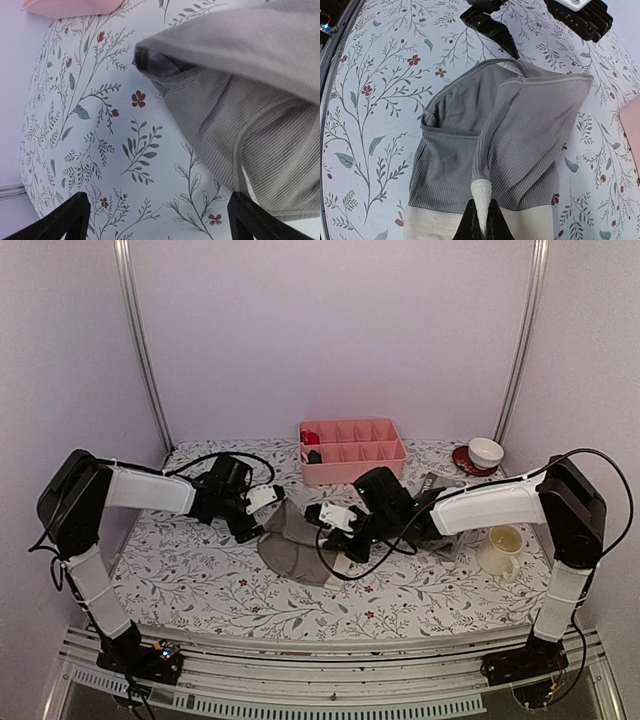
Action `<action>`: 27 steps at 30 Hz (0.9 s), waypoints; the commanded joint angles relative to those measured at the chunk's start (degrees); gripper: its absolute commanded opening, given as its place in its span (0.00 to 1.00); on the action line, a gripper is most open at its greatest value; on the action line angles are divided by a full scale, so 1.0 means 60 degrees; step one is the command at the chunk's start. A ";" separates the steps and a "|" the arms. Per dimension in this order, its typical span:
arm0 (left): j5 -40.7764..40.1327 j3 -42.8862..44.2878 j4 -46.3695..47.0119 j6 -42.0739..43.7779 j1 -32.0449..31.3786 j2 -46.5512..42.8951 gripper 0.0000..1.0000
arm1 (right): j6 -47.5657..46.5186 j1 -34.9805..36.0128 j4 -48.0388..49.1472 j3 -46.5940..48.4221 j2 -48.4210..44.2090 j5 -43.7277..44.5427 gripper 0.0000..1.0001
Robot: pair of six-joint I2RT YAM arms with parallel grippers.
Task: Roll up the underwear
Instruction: Fold the underwear at the center of the board.
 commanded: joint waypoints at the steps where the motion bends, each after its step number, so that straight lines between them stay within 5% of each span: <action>1: 0.0416 -0.0424 0.0207 -0.0067 0.0252 -0.0491 0.98 | 0.0099 0.0354 -0.0118 -0.0535 -0.0452 0.0363 0.02; 16: 0.0737 -0.0790 0.0220 0.0127 0.0423 -0.0824 0.99 | 0.0584 0.1006 -0.0419 -0.1264 -0.0130 0.1307 0.04; 20: 0.1074 -0.0768 -0.0007 0.0363 0.0431 -0.1012 0.99 | 0.0622 0.1245 -0.0769 -0.1258 -0.0115 0.1974 0.24; 27: 0.2287 -0.1143 0.0018 0.1111 0.0433 -0.1709 0.99 | 0.0888 0.1596 -0.1422 -0.1326 -0.0245 0.3532 0.36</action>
